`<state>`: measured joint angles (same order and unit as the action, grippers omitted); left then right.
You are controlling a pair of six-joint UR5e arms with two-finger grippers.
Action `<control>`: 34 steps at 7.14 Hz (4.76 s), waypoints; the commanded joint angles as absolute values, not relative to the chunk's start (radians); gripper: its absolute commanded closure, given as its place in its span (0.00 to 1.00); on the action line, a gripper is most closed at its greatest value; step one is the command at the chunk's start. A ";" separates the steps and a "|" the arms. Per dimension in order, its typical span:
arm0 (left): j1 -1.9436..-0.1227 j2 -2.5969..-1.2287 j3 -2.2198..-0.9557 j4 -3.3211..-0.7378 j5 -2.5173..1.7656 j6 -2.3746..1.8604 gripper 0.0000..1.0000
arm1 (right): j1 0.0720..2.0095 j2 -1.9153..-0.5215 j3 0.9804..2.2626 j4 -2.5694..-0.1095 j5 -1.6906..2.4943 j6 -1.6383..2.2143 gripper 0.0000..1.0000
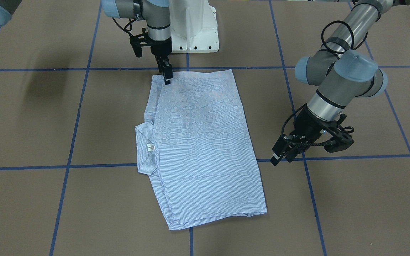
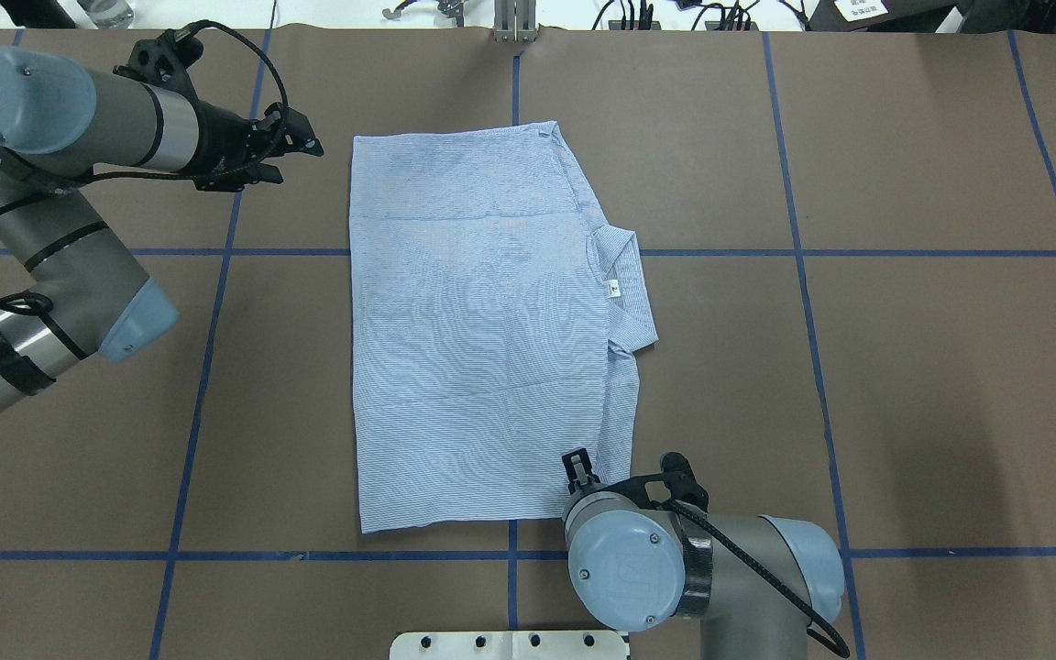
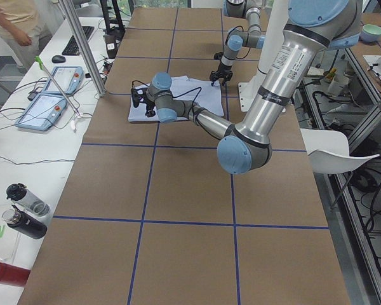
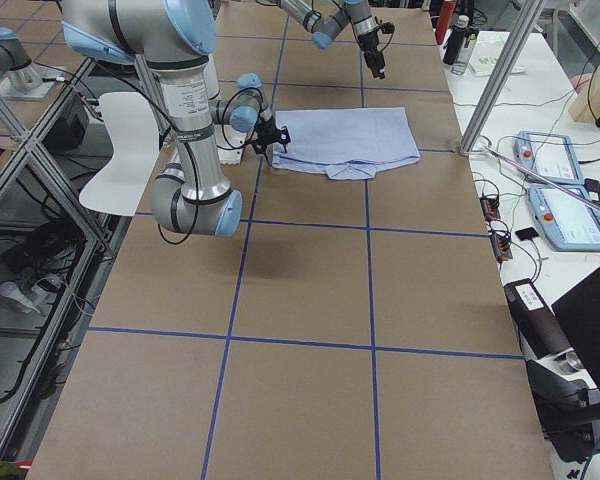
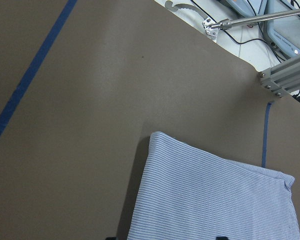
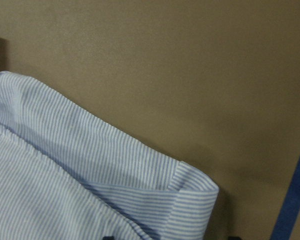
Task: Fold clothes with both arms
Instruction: 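Move the left gripper down to the other near corner of the shirt, then lower both grippers onto the near edge corners and grasp them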
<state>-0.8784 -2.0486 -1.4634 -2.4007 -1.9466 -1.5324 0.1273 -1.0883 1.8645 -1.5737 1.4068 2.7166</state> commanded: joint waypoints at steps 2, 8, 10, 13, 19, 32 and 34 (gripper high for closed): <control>-0.877 -2.045 -1.465 -2.401 -1.947 -1.534 0.27 | 0.127 -1.086 1.870 -1.577 1.407 2.718 1.00; -0.503 -1.783 -1.846 -2.401 -1.765 -1.988 0.27 | 0.132 -1.095 1.936 -1.606 1.413 2.717 1.00; -0.315 -1.703 -1.894 -2.401 -1.610 -2.115 0.28 | 0.129 -1.095 1.937 -1.606 1.413 2.717 1.00; -0.207 -1.669 -1.928 -2.398 -1.534 -2.259 0.32 | 0.129 -1.094 1.939 -1.606 1.414 2.717 1.00; -0.174 -1.701 -1.921 -2.297 -1.452 -2.587 0.37 | 0.135 -1.095 1.948 -1.606 1.413 2.718 1.00; -0.071 -1.723 -1.990 -2.022 -1.358 -2.709 0.41 | 0.138 -1.098 1.957 -1.608 1.413 2.718 1.00; -0.071 -1.726 -1.990 -2.022 -1.339 -2.709 0.41 | 0.138 -1.098 1.957 -1.608 1.413 2.718 1.00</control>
